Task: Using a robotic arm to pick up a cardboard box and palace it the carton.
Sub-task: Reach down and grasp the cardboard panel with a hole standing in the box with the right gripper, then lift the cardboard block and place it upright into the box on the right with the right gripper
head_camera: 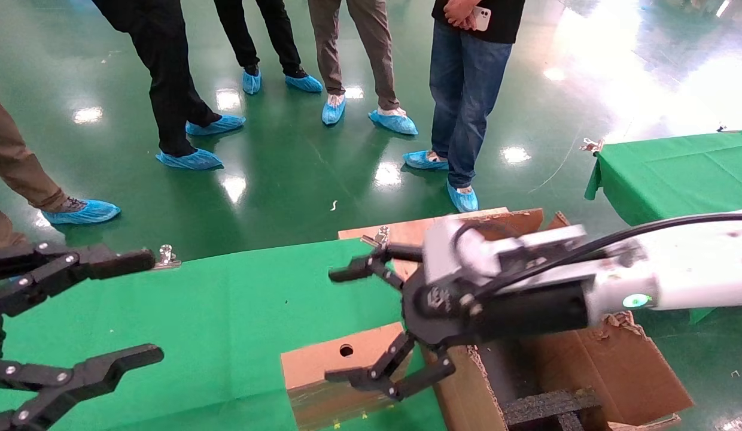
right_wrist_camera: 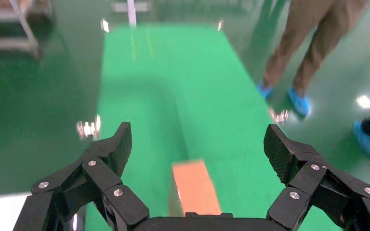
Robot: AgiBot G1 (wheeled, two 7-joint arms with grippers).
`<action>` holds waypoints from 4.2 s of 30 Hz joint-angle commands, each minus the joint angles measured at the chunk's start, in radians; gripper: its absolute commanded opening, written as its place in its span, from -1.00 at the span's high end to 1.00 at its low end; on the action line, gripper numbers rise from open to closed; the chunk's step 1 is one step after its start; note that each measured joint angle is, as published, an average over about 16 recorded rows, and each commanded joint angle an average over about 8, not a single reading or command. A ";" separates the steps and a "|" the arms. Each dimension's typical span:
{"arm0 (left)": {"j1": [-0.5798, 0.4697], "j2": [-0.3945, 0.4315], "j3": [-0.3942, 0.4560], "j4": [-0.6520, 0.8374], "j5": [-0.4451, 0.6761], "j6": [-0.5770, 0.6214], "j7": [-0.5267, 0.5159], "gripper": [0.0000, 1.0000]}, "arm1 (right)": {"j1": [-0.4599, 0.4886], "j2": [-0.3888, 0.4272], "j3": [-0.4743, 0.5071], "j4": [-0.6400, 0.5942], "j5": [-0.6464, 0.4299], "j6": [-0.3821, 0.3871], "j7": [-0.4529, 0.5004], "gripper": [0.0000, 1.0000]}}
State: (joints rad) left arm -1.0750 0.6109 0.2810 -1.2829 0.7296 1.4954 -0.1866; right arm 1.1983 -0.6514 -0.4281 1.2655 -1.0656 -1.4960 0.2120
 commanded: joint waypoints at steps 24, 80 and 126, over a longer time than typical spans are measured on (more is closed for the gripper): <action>0.000 -0.001 0.002 0.000 -0.001 -0.001 0.001 1.00 | 0.248 -0.262 -0.258 -0.266 -0.477 -0.059 -0.164 -1.00; 0.000 -0.001 0.003 0.000 -0.002 -0.001 0.001 -1.00 | 0.325 -0.333 -0.368 -0.316 -0.544 -0.077 -0.205 1.00; -0.002 -0.002 0.006 0.001 -0.004 -0.002 0.003 -1.00 | 0.889 0.022 -0.592 -0.462 -0.267 -0.102 -0.106 1.00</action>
State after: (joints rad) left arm -1.0765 0.6088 0.2868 -1.2816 0.7257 1.4932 -0.1835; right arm 2.0880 -0.6286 -1.0241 0.8140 -1.3395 -1.5972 0.1090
